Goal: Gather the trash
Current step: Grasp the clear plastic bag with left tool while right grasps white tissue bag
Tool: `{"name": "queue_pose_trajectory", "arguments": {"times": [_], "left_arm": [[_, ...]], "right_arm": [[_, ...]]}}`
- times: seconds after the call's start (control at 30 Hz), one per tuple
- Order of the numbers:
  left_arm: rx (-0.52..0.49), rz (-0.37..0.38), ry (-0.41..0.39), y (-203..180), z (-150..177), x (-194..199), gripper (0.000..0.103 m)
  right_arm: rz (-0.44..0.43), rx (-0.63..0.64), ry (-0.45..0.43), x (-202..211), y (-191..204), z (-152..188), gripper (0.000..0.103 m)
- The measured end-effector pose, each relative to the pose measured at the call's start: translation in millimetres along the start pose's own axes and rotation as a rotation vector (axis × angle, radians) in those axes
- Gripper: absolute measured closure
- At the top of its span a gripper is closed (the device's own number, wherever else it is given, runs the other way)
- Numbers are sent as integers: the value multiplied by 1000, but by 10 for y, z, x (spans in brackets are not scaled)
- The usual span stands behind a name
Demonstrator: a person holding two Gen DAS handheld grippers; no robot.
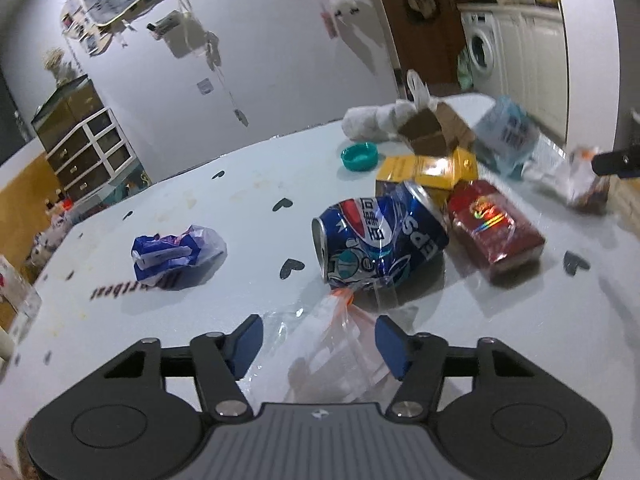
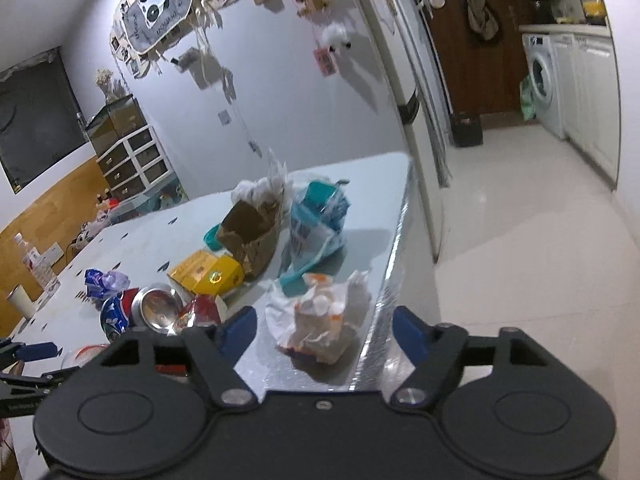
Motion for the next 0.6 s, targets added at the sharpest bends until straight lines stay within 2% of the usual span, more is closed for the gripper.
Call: {"name": "queue_pose_trajectory", "arguments": {"times": [0.13, 0.3, 0.37, 0.43, 0.5, 0.6], "left_arm": [[-39, -33, 53, 0, 8, -92, 54], [-50, -43, 116, 6, 66, -206, 70], [-51, -53, 114, 10, 77, -210, 71], [-34, -59, 106, 26, 78, -183, 77], [-21, -69, 85, 49, 78, -128, 79], [20, -76, 56, 84, 77, -17, 83]], "right_arm": [[2, 19, 33, -160, 69, 68, 32], [14, 65, 58, -288, 103, 144, 44], [24, 94, 59, -321, 120, 164, 48], [28, 136, 62, -327, 131, 174, 56], [31, 183, 70, -329, 158, 208, 69], [27, 258, 81, -292, 202, 281, 76]]}}
Point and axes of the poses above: each gripper's, at about its wrist camera, not at the fingertips, and x roughly against the way its jaws point, y to its left, z to its underside, the point moved 9 cm from there along -x, roughly the way its jaws point, and after that the axes turned 5 degrees about -x, right-handed, at the moved point
